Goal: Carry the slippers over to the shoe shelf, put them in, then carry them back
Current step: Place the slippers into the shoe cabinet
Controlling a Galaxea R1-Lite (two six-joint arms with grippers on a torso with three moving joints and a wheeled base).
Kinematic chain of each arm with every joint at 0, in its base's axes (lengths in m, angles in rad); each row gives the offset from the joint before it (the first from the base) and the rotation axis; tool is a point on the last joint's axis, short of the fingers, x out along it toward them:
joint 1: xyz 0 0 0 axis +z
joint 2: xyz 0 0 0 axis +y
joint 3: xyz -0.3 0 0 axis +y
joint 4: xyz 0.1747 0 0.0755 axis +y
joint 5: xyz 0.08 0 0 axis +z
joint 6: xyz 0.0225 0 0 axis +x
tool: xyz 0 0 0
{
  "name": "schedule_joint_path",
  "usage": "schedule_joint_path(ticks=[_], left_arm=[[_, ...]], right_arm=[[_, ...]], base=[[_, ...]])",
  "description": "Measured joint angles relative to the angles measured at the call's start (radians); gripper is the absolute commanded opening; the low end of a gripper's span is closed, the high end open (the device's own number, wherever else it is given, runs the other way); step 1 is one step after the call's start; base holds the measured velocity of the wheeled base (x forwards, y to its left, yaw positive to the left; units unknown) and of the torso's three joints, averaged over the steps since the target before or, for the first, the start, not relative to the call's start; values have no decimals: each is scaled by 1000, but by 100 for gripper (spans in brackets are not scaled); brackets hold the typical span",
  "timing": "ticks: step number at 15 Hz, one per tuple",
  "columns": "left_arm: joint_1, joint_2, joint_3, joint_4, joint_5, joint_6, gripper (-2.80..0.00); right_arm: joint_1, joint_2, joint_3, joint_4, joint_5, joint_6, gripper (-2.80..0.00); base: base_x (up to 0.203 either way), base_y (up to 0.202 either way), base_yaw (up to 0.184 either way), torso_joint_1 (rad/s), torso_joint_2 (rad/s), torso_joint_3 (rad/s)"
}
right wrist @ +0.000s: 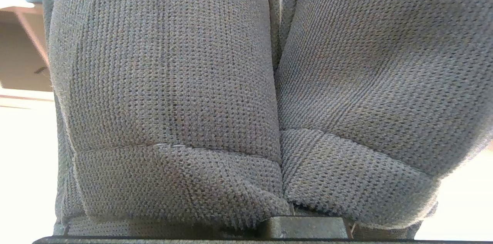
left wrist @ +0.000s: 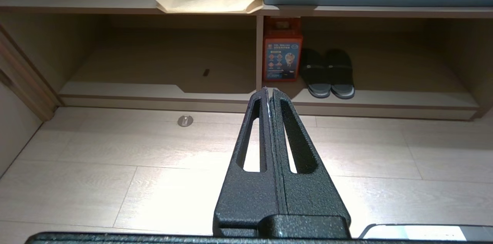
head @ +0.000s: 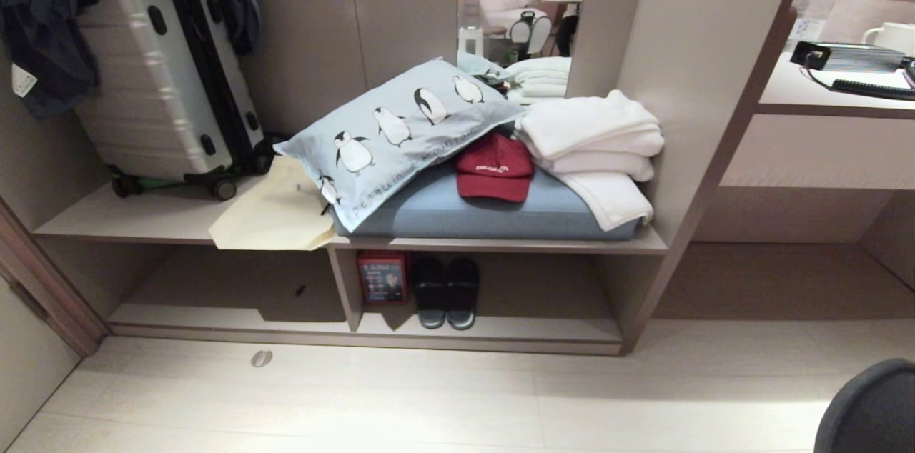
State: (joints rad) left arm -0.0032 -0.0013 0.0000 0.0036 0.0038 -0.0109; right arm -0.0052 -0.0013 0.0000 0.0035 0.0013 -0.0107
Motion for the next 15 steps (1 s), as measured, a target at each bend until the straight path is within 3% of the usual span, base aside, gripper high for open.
schedule_joint_path(ticks=[3, 15], left_arm=[[-1, 0, 0, 0, 0, 5, -280], [0, 0, 0, -1, 2, 1, -280]], right_arm=[[1, 0, 0, 0, 0, 0, -280], [0, 0, 0, -1, 0, 0, -280]], base=[[0, 0, 0, 0, 3, -41], [0, 0, 0, 2, 2, -192]])
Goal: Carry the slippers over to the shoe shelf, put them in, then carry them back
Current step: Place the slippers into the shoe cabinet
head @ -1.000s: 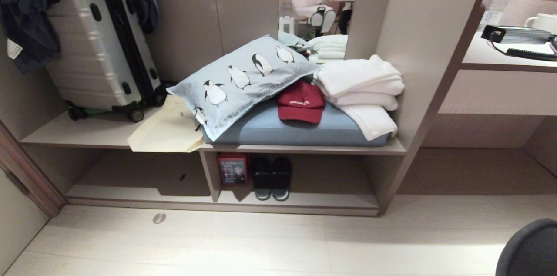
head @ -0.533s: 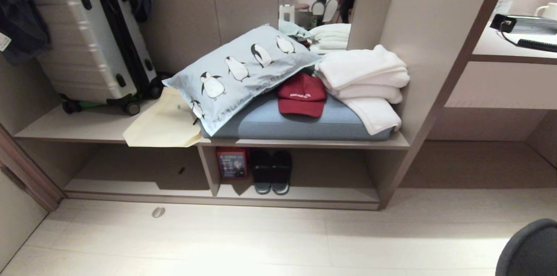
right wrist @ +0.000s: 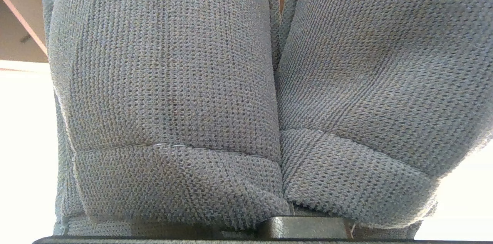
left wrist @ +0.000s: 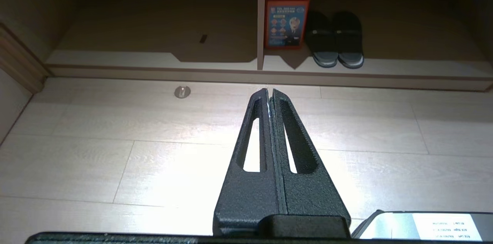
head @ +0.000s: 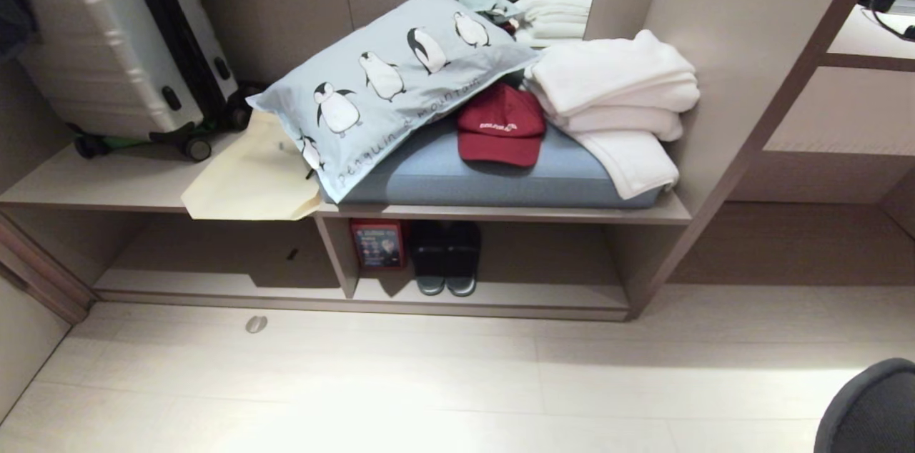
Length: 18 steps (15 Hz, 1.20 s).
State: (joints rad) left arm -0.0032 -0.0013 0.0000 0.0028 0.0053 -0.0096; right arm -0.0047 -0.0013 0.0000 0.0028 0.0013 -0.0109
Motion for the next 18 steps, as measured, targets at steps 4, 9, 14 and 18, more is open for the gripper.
schedule_joint_path(ticks=[4, 9, 14, 18], left_arm=[[0, 0, 0, 0, 0, -3, -280], [0, 0, 0, 0, -1, 0, -280], [0, 0, 0, 0, -1, -2, -280], [0, 0, 0, 0, -1, -1, -280]], right_arm=[[0, 0, 0, 0, 0, 1, -280], [0, 0, 0, 0, 0, 0, -280], [0, 0, 0, 0, 0, 1, -280], [0, 0, 0, 0, 0, 0, -280]], base=[[0, 0, 0, 5, 3, -199], [0, 0, 0, 4, 3, -199], [0, 0, 0, 7, 4, -199], [0, 0, 0, 4, 3, -199]])
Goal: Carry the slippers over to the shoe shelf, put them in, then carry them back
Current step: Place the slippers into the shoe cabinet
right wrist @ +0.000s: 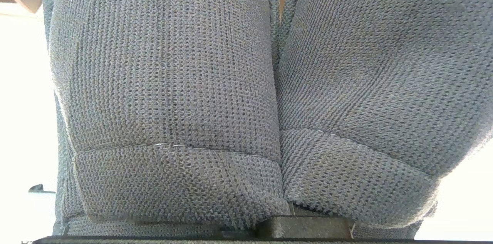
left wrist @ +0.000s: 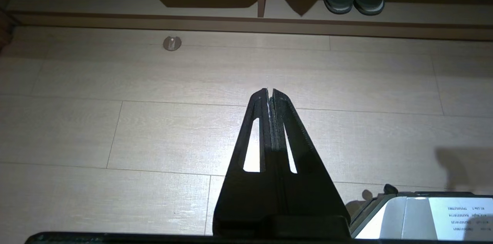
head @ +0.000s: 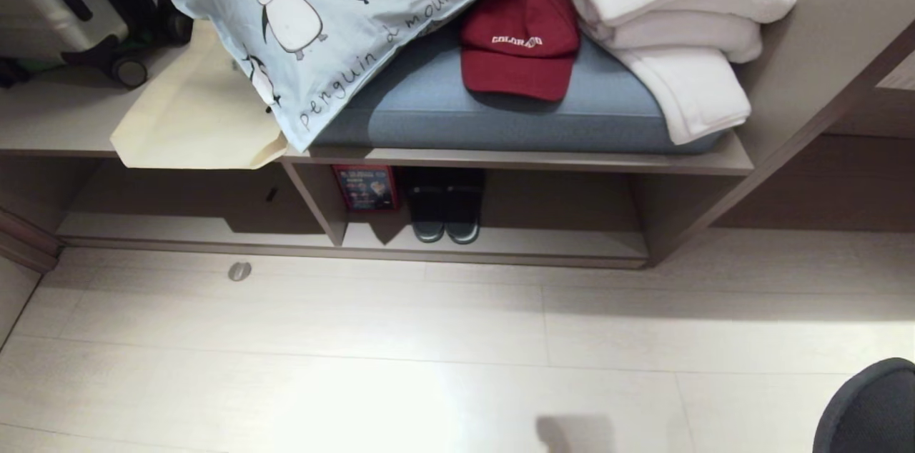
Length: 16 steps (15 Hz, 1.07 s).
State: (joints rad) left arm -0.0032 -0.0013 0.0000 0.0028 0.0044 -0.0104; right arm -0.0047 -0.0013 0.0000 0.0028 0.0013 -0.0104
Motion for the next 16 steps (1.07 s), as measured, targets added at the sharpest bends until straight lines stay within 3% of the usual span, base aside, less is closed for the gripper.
schedule_joint_path(ticks=[16], left_arm=[[0, 0, 0, 0, 0, -3, -280]], right_arm=[[0, 0, 0, 0, 0, 0, -280]], base=[[0, 0, 0, 2, 3, -198]])
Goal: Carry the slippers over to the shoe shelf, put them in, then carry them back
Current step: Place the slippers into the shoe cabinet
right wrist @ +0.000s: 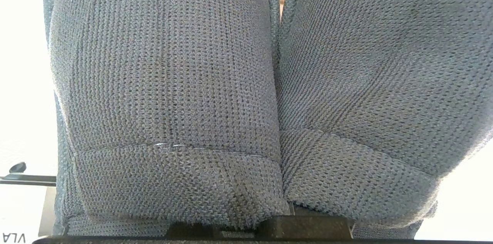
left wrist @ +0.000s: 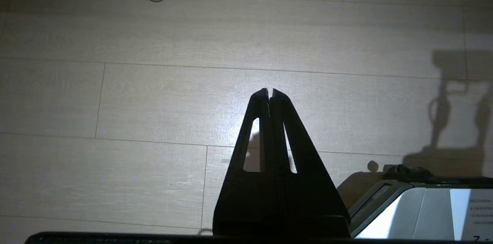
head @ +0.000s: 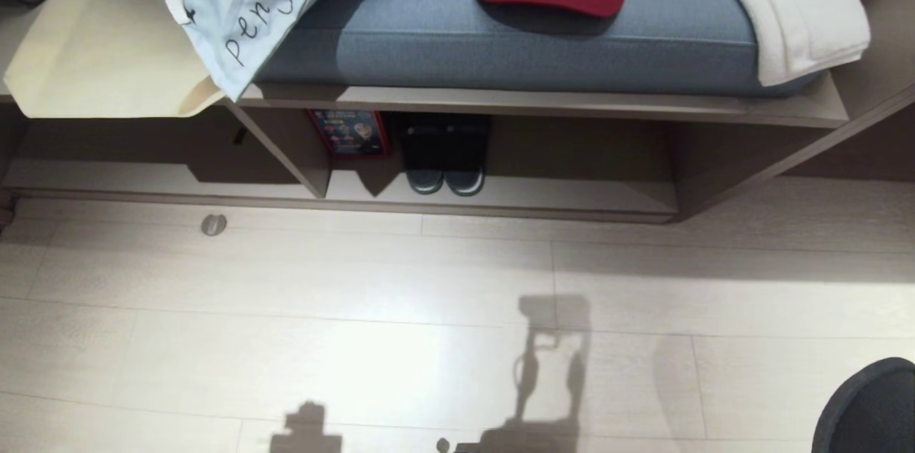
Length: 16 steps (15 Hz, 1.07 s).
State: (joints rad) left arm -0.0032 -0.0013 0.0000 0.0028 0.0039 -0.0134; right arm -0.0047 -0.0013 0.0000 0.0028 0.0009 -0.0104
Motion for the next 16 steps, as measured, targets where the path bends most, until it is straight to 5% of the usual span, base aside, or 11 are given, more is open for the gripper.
schedule_joint_path(ticks=[16], left_arm=[[0, 0, 0, 0, 0, 0, -280]], right_arm=[[0, 0, 0, 0, 0, 0, -280]], base=[[0, 0, 0, 2, 3, -197]])
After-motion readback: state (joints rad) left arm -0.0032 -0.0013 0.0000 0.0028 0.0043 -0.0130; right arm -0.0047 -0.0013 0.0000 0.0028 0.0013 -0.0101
